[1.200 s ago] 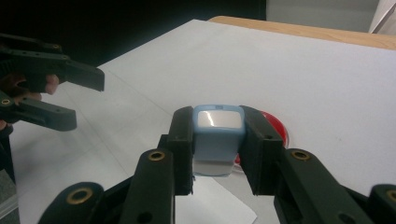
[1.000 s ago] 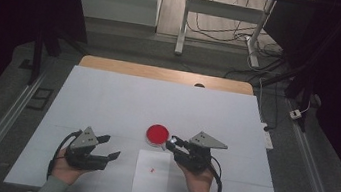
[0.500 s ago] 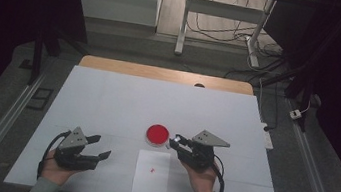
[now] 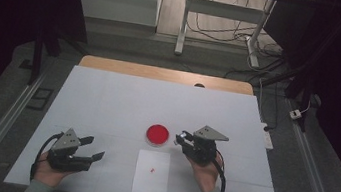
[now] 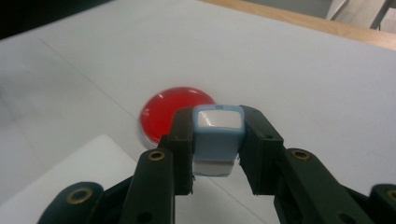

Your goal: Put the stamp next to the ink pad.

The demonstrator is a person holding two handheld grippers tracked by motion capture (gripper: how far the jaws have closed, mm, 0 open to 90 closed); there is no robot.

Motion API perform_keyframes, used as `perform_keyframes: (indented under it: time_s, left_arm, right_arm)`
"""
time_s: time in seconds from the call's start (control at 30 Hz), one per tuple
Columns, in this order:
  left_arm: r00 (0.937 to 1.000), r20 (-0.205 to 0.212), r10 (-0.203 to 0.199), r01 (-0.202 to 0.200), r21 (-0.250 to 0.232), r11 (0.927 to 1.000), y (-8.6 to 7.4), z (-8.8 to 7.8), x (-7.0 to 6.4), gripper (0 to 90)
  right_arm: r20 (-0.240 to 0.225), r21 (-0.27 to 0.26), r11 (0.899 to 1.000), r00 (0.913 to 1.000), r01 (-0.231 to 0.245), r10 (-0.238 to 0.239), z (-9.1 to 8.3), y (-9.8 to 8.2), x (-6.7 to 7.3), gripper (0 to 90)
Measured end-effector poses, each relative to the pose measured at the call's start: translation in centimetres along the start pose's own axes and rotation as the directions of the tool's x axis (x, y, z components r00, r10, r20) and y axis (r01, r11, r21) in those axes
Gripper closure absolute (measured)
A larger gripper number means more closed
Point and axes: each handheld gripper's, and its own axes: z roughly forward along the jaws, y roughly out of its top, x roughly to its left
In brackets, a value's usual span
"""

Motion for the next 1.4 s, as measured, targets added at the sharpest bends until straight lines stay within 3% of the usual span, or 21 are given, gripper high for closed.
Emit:
perform_keyframes:
  time_s: [0.33,0.83,1.2,1.4]
  left_arm:
    - [1.0,-0.01,-0.002,0.002,0.003,1.0,-0.1,0.1,0.1,32.8]
    - [0.9998,-0.021,-0.007,0.007,0.001,1.0,-0.1,0.0,0.3,32.7]
    - [0.9997,-0.024,-0.01,0.01,0.001,1.0,-0.2,0.0,0.3,32.6]
    - [0.9996,-0.024,-0.015,0.016,0.001,0.9999,-0.2,0.2,0.6,32.6]
  right_arm:
    - [0.032,0.117,0.993,0.9988,0.033,-0.037,2.4,-0.6,-0.4,66.9]
    - [0.034,0.122,0.992,0.9989,0.03,-0.034,2.9,-0.8,-0.5,64.5]
    - [0.045,0.094,0.996,0.9988,0.012,-0.016,2.6,-0.7,-0.6,48.2]
    - [0.015,0.063,0.998,0.9995,0.025,-0.026,1.9,-0.6,-0.7,41.9]
